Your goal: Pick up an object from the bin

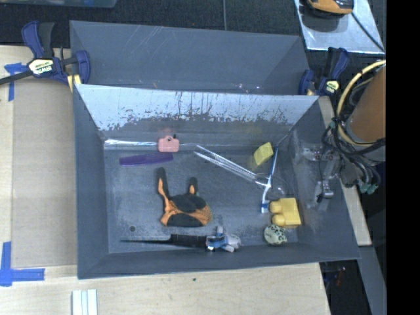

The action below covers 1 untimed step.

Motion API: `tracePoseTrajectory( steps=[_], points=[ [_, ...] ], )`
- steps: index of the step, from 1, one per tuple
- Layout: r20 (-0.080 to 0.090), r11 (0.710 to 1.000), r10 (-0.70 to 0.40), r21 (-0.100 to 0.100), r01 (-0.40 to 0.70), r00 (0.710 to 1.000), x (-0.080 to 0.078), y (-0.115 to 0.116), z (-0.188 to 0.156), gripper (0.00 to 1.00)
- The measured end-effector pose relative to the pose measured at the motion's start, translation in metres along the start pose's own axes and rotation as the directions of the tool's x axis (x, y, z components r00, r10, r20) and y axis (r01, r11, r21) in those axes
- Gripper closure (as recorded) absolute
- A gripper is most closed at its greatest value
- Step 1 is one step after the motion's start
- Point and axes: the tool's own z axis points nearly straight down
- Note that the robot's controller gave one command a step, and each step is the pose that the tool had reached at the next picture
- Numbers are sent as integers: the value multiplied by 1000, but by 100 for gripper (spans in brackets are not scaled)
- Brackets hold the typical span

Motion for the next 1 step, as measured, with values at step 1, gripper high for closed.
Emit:
tracePoseTrajectory(
  steps=[1],
  points=[
    [4,996,-90,2,90,996,28,-8,102,0]
  ],
)
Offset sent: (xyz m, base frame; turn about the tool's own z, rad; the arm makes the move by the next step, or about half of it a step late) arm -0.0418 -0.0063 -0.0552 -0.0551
